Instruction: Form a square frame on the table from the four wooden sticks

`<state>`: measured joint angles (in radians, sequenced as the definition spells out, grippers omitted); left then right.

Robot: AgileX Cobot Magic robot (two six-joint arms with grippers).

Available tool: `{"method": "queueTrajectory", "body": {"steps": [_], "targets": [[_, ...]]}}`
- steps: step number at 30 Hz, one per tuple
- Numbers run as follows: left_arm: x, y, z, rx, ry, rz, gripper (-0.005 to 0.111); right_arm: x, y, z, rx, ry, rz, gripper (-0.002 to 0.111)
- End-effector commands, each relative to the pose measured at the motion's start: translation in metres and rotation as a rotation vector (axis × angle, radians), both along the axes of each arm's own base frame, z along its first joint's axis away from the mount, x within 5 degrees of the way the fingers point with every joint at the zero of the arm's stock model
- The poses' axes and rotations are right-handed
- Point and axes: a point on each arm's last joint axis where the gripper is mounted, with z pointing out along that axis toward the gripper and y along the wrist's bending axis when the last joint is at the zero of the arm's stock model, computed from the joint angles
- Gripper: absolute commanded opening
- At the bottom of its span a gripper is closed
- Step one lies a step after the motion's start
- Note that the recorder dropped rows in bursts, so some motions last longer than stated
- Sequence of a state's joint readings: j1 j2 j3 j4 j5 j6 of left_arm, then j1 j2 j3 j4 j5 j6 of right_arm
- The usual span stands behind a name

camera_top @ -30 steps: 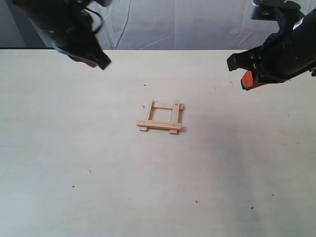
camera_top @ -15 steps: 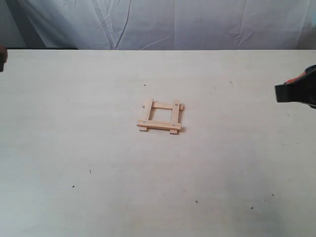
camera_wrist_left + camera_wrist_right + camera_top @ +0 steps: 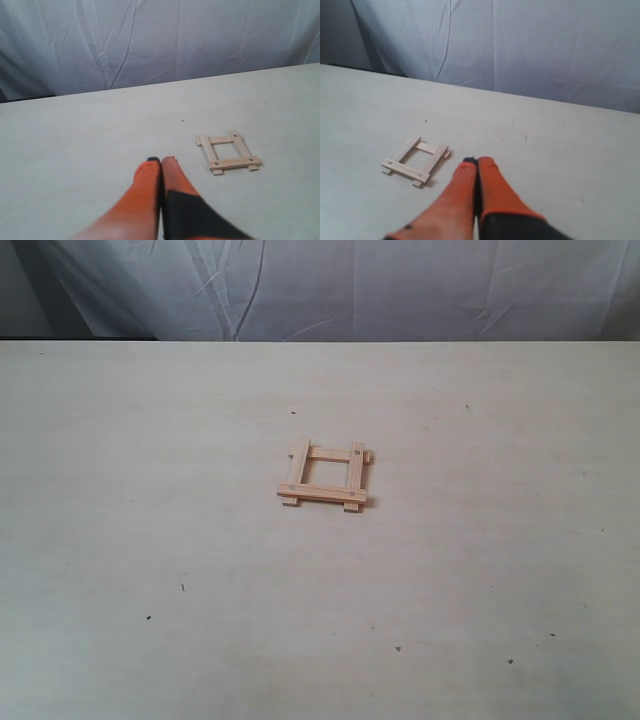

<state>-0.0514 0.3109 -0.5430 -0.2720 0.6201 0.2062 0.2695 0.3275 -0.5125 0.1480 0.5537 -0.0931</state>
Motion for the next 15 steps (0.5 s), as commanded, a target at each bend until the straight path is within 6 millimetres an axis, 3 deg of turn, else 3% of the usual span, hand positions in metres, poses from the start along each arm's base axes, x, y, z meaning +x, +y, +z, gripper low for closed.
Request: {"method": "queueTrajectory", "body": {"steps": [1, 15], "targets": [[-0.0066, 0.0001, -0.0003, -0.007, -0.017, 0.000, 0.000, -0.0102, -0.0032, 0.0030, 0.010, -0.058, -0.003, 0.000], [-0.0068, 0.0000, -0.0002, -0.009, -0.018, -0.001, 0.000, -0.0151, -0.0088, 0.0053, -0.055, -0.120, -0.036, 0.000]]}}
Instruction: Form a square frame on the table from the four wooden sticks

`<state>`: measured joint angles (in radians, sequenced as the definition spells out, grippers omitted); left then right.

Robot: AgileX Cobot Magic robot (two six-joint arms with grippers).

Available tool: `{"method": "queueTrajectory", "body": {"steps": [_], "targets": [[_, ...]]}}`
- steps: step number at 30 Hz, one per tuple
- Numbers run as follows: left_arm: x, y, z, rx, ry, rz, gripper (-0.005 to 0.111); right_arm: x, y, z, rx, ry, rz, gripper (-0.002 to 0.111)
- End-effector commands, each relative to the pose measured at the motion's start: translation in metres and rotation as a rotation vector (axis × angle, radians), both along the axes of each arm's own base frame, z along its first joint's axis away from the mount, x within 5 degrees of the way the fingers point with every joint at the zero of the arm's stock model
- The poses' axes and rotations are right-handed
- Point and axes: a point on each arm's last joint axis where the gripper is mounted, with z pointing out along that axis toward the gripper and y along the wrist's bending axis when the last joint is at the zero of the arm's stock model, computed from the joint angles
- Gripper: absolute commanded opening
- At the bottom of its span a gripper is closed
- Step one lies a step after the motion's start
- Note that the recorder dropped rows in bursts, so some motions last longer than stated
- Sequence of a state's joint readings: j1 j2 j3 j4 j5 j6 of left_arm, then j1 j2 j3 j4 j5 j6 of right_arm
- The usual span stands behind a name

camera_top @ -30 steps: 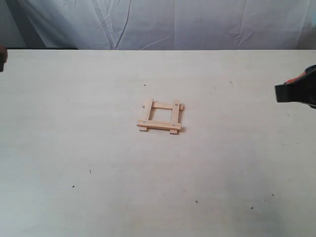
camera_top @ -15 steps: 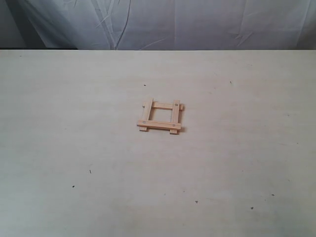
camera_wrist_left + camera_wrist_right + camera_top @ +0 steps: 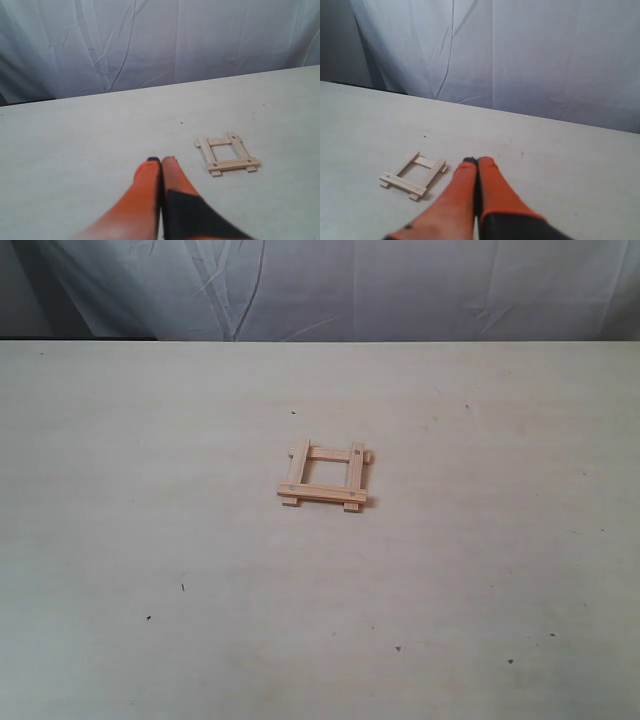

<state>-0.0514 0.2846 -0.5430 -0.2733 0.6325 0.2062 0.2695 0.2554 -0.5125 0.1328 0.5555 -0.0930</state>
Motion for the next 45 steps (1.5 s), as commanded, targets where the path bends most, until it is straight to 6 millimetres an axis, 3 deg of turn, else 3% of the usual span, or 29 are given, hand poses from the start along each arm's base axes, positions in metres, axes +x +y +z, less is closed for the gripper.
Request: {"method": "queueTrajectory", "body": {"steps": [1, 6, 12, 17, 22, 29, 33, 45], "targets": [[-0.001, 0.000, -0.001, -0.008, -0.004, 0.002, 0.000, -0.003, -0.005, 0.000, -0.050, -0.049, -0.052, 0.000], [-0.001, 0.000, -0.001, -0.006, -0.005, 0.003, 0.000, -0.006, -0.011, -0.015, -0.024, -0.038, -0.187, 0.000], [-0.001, 0.000, -0.001, -0.006, -0.005, 0.003, 0.000, -0.009, -0.016, -0.058, -0.036, 0.009, -0.289, 0.000], [-0.001, 0.000, 0.000, -0.006, -0.007, 0.004, 0.000, -0.008, -0.019, -0.089, -0.085, -0.005, -0.311, 0.000], [-0.001, 0.000, 0.000, -0.006, -0.008, 0.004, 0.000, -0.003, -0.020, -0.098, -0.088, -0.031, -0.317, 0.000], [-0.001, 0.000, 0.000, -0.005, -0.008, 0.005, 0.000, 0.001, -0.020, -0.129, -0.100, 0.048, -0.314, 0.000], [-0.001, 0.000, 0.000, -0.005, -0.008, 0.005, 0.000, 0.002, -0.020, -0.138, -0.102, 0.060, -0.314, 0.000], [-0.001, 0.000, 0.000, -0.003, -0.008, 0.005, 0.000, 0.003, -0.019, -0.137, -0.091, 0.050, -0.314, 0.000]]}}
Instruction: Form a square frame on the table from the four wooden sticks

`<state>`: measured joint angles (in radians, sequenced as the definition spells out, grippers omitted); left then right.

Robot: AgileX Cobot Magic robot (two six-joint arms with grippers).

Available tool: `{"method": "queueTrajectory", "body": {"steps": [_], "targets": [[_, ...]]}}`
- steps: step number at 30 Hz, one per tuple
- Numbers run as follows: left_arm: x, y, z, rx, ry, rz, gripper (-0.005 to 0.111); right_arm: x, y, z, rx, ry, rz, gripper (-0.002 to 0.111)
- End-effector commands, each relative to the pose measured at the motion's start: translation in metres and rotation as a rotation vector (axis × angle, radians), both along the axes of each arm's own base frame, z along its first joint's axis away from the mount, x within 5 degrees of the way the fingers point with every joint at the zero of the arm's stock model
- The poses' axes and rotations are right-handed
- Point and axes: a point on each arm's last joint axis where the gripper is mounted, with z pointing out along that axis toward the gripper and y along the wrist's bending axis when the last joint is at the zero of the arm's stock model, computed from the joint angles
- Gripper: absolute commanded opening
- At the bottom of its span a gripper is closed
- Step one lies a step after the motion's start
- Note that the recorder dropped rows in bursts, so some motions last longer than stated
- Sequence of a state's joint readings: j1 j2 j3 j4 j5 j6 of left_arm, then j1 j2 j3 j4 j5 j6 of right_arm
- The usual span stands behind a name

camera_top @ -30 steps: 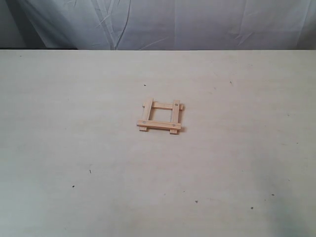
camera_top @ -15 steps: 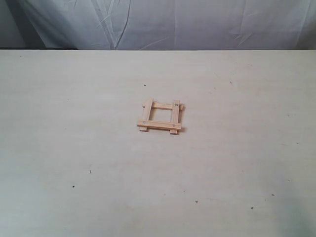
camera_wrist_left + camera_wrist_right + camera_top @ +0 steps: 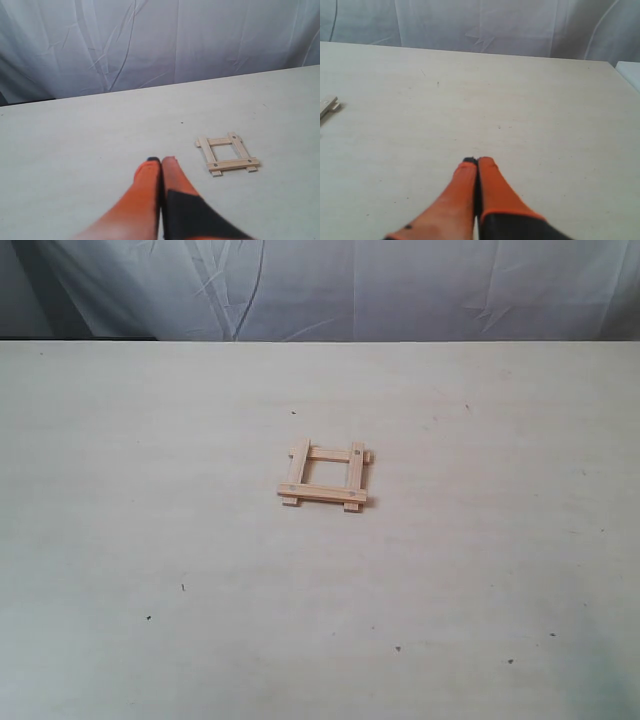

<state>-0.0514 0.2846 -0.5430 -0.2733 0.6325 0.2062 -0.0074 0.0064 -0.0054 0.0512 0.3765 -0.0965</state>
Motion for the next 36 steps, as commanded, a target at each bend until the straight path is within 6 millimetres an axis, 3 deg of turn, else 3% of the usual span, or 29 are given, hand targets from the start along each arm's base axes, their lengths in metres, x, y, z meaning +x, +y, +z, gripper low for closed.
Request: {"method": "queueTrajectory", "body": {"steps": [1, 9, 13, 14, 18, 19, 26, 36], "targets": [[-0.001, 0.000, 0.000, -0.003, -0.008, 0.005, 0.000, 0.000, 0.000, 0.000, -0.004, -0.018, -0.004, 0.000], [-0.007, 0.003, 0.000, 0.052, -0.037, 0.014, 0.000, 0.000, 0.000, 0.000, -0.004, -0.018, -0.004, 0.000], [-0.015, 0.008, -0.015, 0.132, -0.067, 0.049, 0.000, 0.000, 0.000, 0.000, -0.002, -0.018, -0.004, 0.000], [-0.018, 0.011, -0.032, 0.184, -0.080, 0.072, 0.000, 0.000, 0.000, 0.000, -0.002, -0.018, -0.004, 0.000], [-0.016, 0.014, -0.061, 0.215, -0.180, 0.105, 0.000, 0.000, 0.000, 0.000, -0.002, -0.018, -0.004, 0.000], [-0.012, 0.014, -0.076, 0.227, -0.192, 0.111, 0.000, 0.000, 0.000, 0.000, -0.002, -0.018, -0.004, 0.000], [-0.001, 0.014, -0.139, 0.229, -0.029, 0.091, 0.000, 0.000, 0.000, 0.000, -0.002, -0.018, -0.004, 0.000], [-0.001, 0.014, -0.140, 0.184, -0.024, 0.124, 0.000, 0.000, 0.000, 0.000, -0.002, -0.018, -0.004, 0.000]]}}
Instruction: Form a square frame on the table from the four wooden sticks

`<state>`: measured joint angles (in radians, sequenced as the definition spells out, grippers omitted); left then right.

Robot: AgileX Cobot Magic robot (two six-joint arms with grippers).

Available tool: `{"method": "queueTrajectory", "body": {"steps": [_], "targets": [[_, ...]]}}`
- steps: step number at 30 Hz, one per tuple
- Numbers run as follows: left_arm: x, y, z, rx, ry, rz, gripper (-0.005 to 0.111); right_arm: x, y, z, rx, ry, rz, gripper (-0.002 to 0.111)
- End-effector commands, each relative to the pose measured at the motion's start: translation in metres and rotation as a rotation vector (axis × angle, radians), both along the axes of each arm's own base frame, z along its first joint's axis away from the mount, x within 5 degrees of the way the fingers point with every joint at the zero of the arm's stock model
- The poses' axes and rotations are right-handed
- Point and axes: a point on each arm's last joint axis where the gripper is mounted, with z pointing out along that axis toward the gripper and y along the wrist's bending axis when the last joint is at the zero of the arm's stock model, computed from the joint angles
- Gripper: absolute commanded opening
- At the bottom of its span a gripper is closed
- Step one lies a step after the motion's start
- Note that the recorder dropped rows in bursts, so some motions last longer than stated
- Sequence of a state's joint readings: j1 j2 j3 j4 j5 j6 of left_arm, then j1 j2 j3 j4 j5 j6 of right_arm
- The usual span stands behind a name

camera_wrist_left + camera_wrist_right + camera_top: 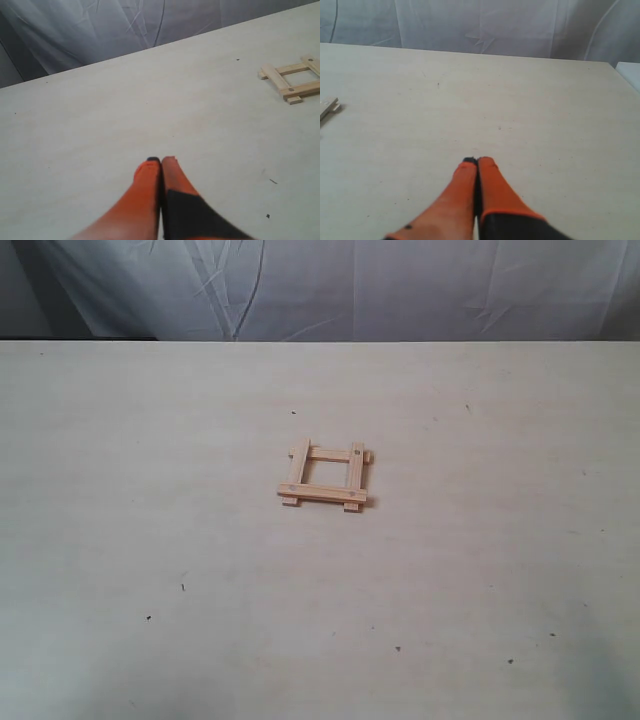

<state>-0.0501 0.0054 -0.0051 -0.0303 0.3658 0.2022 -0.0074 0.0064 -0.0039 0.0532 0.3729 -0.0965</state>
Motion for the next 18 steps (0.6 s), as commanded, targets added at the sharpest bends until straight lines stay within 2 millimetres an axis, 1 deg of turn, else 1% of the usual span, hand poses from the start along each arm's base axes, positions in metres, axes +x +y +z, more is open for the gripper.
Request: {"method": "queueTrajectory", "body": {"steps": [1, 18], "targets": [[0.0002, 0.0008, -0.0001, -0.046, -0.013, 0.034, 0.000, 0.0001, -0.0003, 0.0002, -0.004, -0.016, -0.004, 0.000], [0.0002, 0.0019, -0.0005, -0.031, -0.010, 0.049, 0.000, 0.0001, -0.0003, 0.0002, -0.004, -0.016, -0.004, 0.000]]}}
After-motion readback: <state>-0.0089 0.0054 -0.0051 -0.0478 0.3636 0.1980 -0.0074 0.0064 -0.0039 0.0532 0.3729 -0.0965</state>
